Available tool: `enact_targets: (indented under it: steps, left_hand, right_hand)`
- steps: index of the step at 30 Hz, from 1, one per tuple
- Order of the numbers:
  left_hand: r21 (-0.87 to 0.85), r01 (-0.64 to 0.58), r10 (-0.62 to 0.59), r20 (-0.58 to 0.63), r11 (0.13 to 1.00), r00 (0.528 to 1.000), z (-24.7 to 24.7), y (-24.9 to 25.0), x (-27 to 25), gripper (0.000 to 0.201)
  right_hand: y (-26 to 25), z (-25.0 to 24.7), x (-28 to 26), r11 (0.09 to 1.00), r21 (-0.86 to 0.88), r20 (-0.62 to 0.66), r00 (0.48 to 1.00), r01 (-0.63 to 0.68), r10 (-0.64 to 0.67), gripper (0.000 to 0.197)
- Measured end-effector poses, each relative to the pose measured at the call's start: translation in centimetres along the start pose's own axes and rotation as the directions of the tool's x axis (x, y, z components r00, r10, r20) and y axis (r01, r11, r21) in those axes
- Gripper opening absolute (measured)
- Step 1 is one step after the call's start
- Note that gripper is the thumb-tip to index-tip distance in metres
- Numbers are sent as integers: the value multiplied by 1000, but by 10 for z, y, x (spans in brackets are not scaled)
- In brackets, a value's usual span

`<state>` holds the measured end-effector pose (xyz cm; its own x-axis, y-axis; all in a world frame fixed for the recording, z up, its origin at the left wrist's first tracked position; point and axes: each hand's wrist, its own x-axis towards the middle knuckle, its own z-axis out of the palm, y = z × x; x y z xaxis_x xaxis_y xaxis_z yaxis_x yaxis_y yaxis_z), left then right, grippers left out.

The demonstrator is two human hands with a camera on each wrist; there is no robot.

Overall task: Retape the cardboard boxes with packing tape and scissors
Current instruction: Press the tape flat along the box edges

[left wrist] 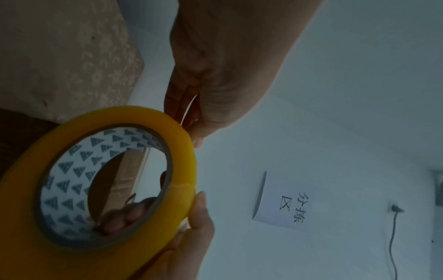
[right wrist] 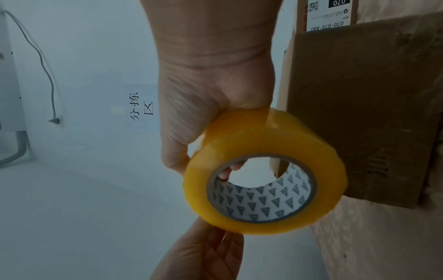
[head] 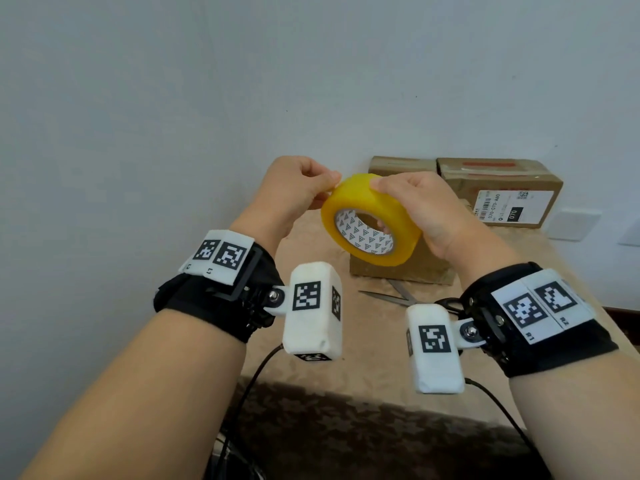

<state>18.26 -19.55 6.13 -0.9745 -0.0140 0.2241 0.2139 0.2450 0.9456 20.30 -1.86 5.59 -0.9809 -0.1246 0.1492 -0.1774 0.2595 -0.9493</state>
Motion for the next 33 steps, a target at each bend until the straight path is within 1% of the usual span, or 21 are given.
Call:
enact_targets:
  steps: [3, 6, 10, 13, 14, 16, 18, 19, 21, 23, 25, 26, 27, 28, 30, 31, 33]
  left_hand:
    - [110, -51, 54, -23, 993, 998, 5, -5, 2, 16]
    - [189, -87, 98, -49, 978, 994, 8, -8, 5, 18]
    - [190, -83, 99, -79, 978, 992, 12, -12, 7, 18]
    - [178, -79, 97, -94, 981, 991, 15, -15, 9, 20]
    - [171, -74, 92, -95, 983, 991, 16, -16, 10, 20]
    - [157, -66, 85, -119, 985, 989, 16, -18, 12, 21]
    - [139, -53, 74, -145, 989, 987, 14, -22, 14, 21]
    - [121, -44, 61, -142, 992, 988, 14, -23, 14, 20]
    - [70, -15, 23, -111, 997, 994, 17, -26, 11, 20]
    - [41, 10, -6, -94, 999, 996, 25, -26, 11, 23]
    - [-1, 34, -34, -106, 999, 994, 31, -21, 14, 24]
    - [-25, 43, -45, -128, 999, 991, 31, -17, 19, 24]
    - [-49, 44, -51, -152, 998, 987, 29, -12, 24, 25]
    - [-69, 42, -53, -162, 997, 985, 26, -6, 29, 26]
    - [-84, 57, -68, -145, 995, 987, 20, 3, 37, 28]
    - [-87, 75, -86, -126, 993, 988, 19, 4, 42, 28]
    - [-102, 133, -143, -100, 986, 985, 18, 1, 48, 28]
  right_hand:
    - [-3, -2, 0, 997, -74, 8, 999, -36, 37, 31]
    - [-9, -3, 2, 987, -143, 5, 997, -75, 76, 42]
    - [-7, -9, 4, 963, -216, 4, 986, -162, 167, 51]
    - [1, -14, 2, 933, -280, 34, 969, -226, 245, 49]
    - [3, -16, 1, 931, -275, 41, 964, -241, 262, 48]
    - [5, -22, 0, 938, -205, 45, 955, -279, 294, 47]
    - [2, -30, -4, 947, -134, 29, 954, -291, 297, 47]
    - [0, -35, -6, 951, -126, 8, 959, -282, 285, 47]
    - [-10, -45, -11, 947, -195, -47, 967, -255, 251, 47]
    - [-27, -54, -14, 913, -335, -84, 973, -231, 215, 48]
    - [-44, -62, -10, 867, -455, -133, 978, -203, 160, 46]
    - [-53, -65, -4, 832, -525, -149, 982, -181, 119, 46]
    - [-60, -67, 2, 778, -609, -148, 986, -157, 84, 47]
    - [-65, -68, 10, 697, -703, -133, 989, -139, 63, 48]
    - [-69, -69, 28, 499, -856, -113, 991, -133, 69, 49]
    - [-69, -68, 37, 425, -895, -107, 991, -133, 84, 50]
    - [-67, -63, 52, 332, -936, -89, 990, -119, 105, 50]
